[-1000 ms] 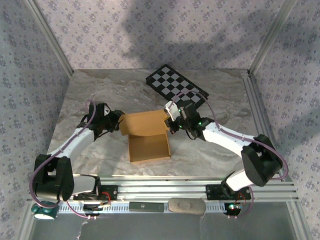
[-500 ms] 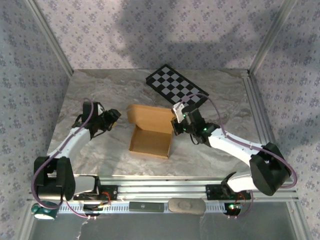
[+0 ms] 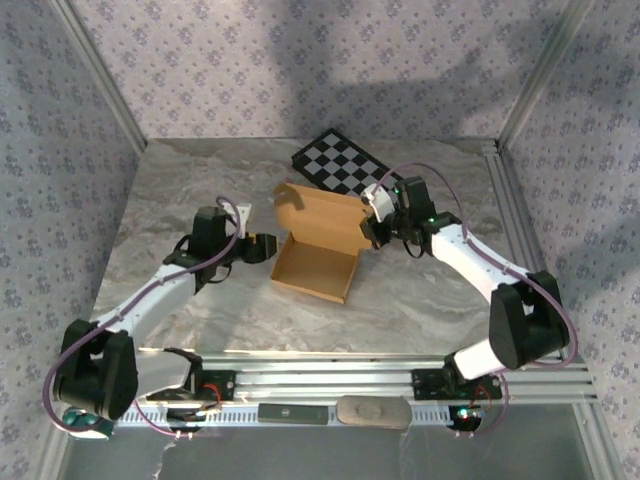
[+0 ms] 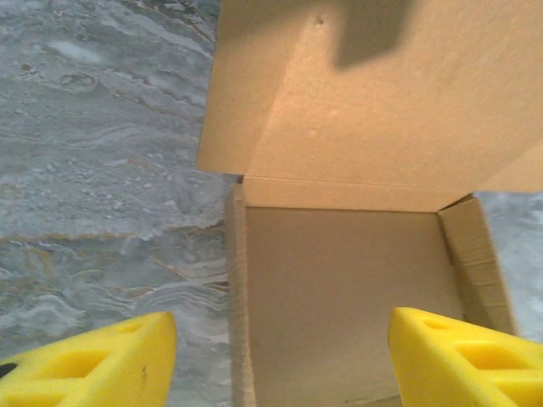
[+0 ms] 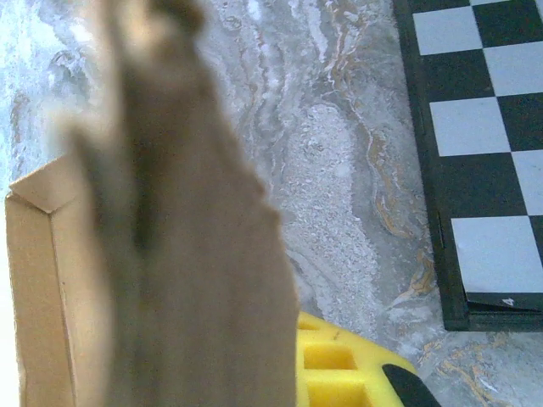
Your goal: Fold the paper box
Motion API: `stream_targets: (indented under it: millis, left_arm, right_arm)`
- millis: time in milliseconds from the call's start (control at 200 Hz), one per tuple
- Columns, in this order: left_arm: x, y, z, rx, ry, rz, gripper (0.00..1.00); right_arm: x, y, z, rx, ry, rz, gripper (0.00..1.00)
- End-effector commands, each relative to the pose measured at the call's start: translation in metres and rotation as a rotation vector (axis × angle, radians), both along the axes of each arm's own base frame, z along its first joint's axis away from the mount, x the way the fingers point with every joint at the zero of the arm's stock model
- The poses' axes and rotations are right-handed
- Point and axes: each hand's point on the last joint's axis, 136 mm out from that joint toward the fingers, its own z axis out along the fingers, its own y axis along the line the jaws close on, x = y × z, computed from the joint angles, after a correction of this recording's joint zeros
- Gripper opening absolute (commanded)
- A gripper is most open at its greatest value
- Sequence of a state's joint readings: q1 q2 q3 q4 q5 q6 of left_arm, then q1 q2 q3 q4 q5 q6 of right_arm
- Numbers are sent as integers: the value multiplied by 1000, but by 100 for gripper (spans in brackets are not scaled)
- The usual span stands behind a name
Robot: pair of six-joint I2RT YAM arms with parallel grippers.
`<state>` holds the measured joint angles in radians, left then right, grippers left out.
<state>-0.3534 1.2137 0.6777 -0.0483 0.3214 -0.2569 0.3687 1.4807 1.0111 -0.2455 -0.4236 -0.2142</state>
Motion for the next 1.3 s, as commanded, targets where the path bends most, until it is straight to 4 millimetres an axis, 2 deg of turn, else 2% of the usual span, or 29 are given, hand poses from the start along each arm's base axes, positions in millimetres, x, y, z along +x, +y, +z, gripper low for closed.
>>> stream_targets:
  millis: [0,150,260,420,580,904,984,1039,1079,1209,1299]
  left_arm:
    - [27,8,13,119,-121,37,71]
    - [54,4,12,176,-116,27,73]
    - [70,-15,18,155,-116,-65,71]
    - [78,-29,14,109,-74,-121,70]
    - [72,-33,6,97,-29,-127,63]
    - [62,-17,2,147,-11,25,37]
    - [58,-18,2,139,-17,44,34]
    - [57,-18,2,146,-19,68,26]
    - [57,-16,0,148,-13,98,20]
    - [61,-8,-4,118,16,248,10]
    - [61,-6,-10,82,44,345,1]
  right_arm:
    - [-6,6,-2,8,35,77,0]
    - [-2,4,-4,16,38,86,0]
    - [0,3,-5,19,44,87,0]
    - [2,4,-3,26,40,90,0]
    - [3,4,-7,22,50,79,0]
    - [9,4,-14,-9,53,-59,0]
    - [8,8,-15,-23,41,-91,0]
    - [7,8,-14,-39,29,-118,0]
    - [9,8,-13,-43,20,-146,0]
    - [12,13,-10,-72,-15,-270,0]
    - [10,23,-6,-95,-63,-355,0]
